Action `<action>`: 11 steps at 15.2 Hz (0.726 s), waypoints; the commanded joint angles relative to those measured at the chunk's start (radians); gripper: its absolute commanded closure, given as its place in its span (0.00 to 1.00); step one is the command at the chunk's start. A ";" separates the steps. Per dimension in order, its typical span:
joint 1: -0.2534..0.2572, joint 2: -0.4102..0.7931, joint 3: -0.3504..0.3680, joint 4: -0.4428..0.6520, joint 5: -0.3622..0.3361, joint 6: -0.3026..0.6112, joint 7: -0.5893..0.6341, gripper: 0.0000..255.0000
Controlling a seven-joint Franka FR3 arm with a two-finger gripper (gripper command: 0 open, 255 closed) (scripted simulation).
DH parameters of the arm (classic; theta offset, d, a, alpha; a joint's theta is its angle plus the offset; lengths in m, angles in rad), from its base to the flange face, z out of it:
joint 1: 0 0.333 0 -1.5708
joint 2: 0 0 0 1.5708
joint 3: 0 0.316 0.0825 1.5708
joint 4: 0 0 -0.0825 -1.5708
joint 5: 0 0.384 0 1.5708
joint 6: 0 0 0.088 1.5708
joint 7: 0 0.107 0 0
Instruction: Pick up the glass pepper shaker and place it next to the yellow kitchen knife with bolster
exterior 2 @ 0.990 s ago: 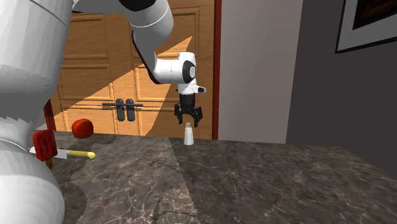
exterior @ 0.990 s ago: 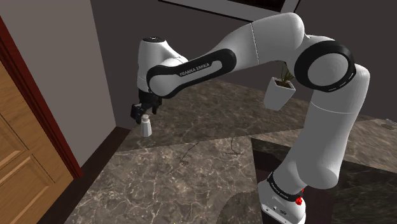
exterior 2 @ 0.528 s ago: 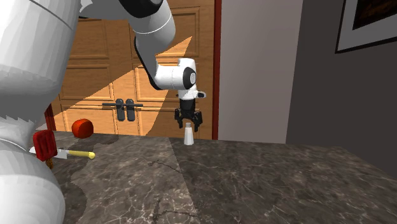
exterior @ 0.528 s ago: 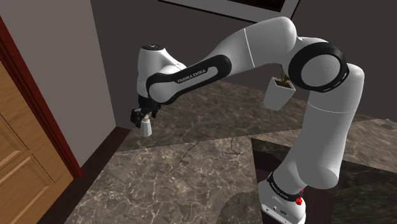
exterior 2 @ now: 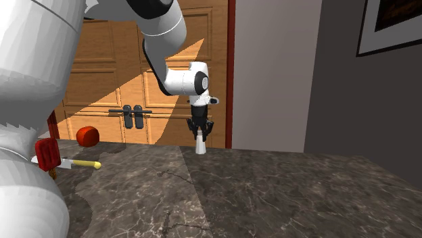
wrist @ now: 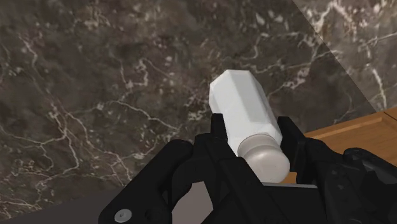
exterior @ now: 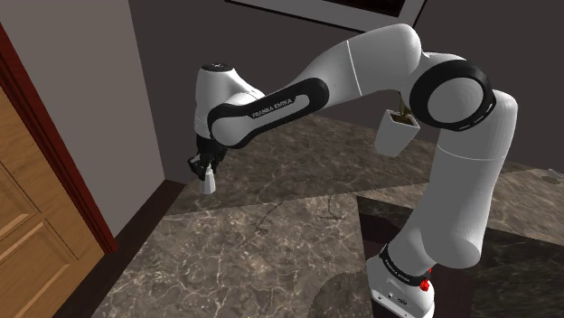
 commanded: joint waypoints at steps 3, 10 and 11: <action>0.000 0.000 0.000 0.000 0.000 0.000 0.000 1.00; -0.002 -0.025 0.004 0.020 0.008 -0.045 -0.005 1.00; -0.003 -0.031 0.004 0.026 0.010 -0.057 -0.006 1.00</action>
